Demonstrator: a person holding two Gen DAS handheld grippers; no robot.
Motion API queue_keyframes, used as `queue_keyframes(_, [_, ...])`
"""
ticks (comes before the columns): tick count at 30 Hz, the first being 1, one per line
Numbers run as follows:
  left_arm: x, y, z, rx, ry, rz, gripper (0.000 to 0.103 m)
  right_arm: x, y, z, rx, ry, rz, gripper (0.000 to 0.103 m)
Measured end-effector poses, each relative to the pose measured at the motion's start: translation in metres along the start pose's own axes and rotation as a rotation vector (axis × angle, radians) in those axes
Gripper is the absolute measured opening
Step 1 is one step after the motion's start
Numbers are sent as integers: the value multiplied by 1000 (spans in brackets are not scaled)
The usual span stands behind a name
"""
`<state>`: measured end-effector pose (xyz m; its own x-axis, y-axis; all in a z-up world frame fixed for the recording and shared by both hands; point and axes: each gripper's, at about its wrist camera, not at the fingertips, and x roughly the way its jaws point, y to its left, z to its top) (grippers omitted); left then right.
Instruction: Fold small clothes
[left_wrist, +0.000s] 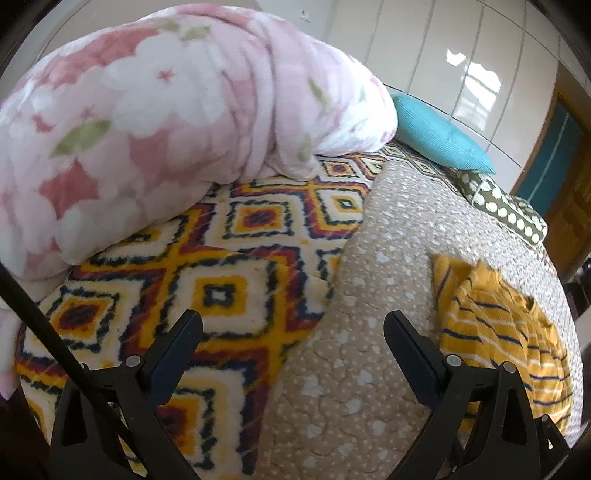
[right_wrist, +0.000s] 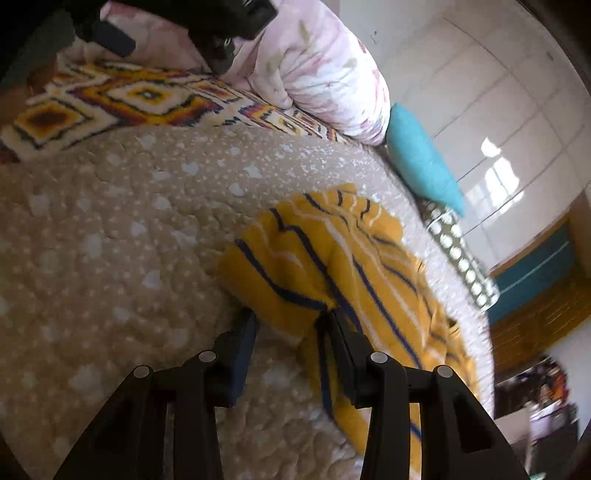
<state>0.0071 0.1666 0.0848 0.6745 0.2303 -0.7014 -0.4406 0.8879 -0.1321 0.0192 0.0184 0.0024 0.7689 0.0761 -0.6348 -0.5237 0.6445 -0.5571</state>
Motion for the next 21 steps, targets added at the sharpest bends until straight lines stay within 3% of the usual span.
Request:
queue_keyframes(7, [5,2,0,-7,9,6,98,15,10,18,-44,0,-58,43])
queue_keyframes(8, [5,1,0,-4,9,7,98,15,10,18,-40,-1,-53,38])
queue_keyframes(9, [6,0,0,-2,10,8,98,15,10,18,-30,-3,-25,26])
queue_keyframes(10, [6,0,0,-2,11,9,98,14,11,18,-20,-5,4,22])
queue_keyframes(16, [10,5,1,-19,18,13,98,-6,6,19,77,-60,144,18])
queue_keyframes(21, [15,9,1,-33,30,11,98,-12,3,24,157,-74,355,19])
